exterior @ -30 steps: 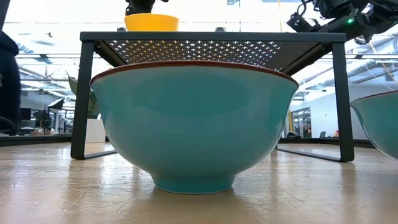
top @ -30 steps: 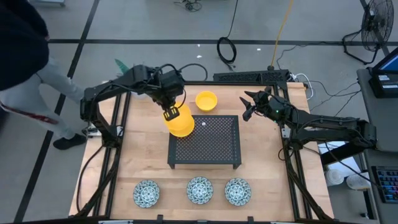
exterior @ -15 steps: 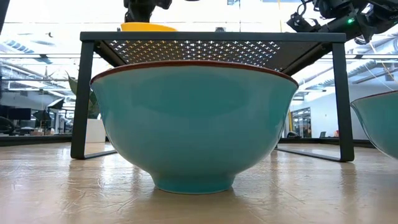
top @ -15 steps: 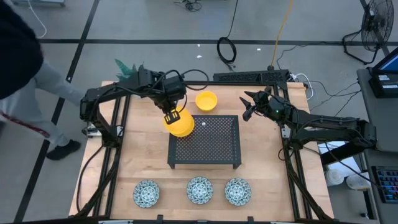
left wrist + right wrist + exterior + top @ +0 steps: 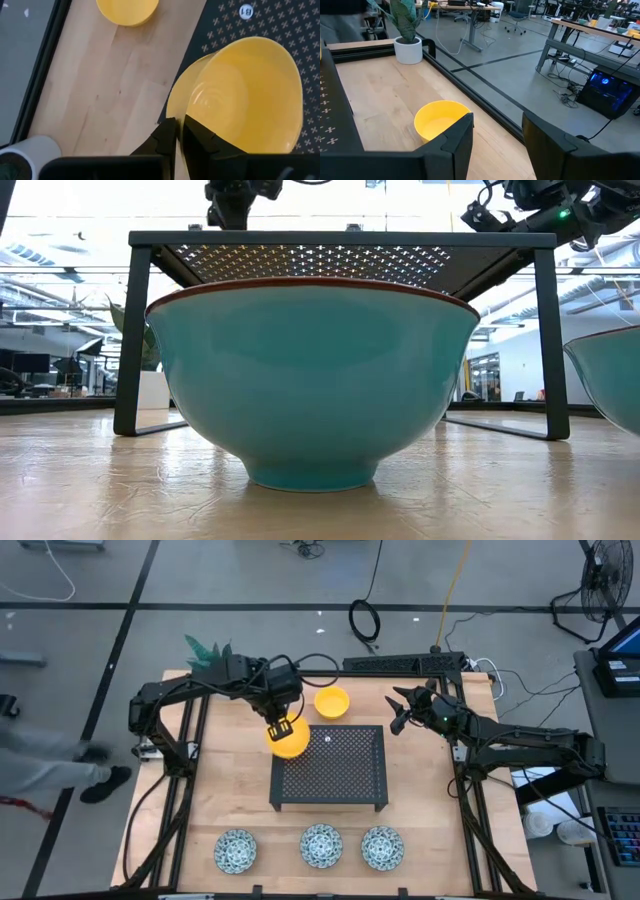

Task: Pick & Place Mini bowls
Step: Stack the left yellow bowl on top of the yellow bowl on the shelf

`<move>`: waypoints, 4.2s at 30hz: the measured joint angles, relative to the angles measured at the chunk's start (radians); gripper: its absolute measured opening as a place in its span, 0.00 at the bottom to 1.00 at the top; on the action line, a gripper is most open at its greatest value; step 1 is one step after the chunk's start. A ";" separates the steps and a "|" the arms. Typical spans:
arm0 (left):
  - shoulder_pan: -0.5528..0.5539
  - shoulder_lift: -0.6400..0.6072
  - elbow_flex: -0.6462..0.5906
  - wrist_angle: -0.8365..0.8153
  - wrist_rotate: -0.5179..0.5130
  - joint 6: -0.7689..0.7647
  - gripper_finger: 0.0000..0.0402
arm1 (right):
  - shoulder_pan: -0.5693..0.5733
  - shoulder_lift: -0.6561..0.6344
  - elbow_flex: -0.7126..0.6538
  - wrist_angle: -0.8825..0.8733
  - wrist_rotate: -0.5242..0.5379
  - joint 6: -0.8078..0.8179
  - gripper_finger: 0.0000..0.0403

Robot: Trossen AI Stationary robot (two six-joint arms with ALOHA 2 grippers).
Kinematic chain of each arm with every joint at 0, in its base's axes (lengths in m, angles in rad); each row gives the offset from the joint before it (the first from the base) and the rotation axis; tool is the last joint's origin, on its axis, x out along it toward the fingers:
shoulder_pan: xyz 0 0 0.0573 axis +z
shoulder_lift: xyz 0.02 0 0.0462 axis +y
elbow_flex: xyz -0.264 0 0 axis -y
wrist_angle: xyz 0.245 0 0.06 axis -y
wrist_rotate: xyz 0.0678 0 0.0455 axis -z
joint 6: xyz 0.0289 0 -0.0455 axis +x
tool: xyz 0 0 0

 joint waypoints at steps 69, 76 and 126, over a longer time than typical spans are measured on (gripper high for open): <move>-0.122 0.004 -0.037 0.194 -0.262 0.548 0.06 | 0.000 0.000 -0.035 0.047 0.000 -0.009 0.39; -0.122 0.004 -0.037 0.186 -0.187 0.409 0.09 | 0.000 0.000 -0.035 0.047 0.000 -0.009 0.39; -0.110 -0.003 -0.209 0.325 -0.097 0.677 0.01 | 0.000 0.000 -0.036 0.046 0.000 -0.008 0.39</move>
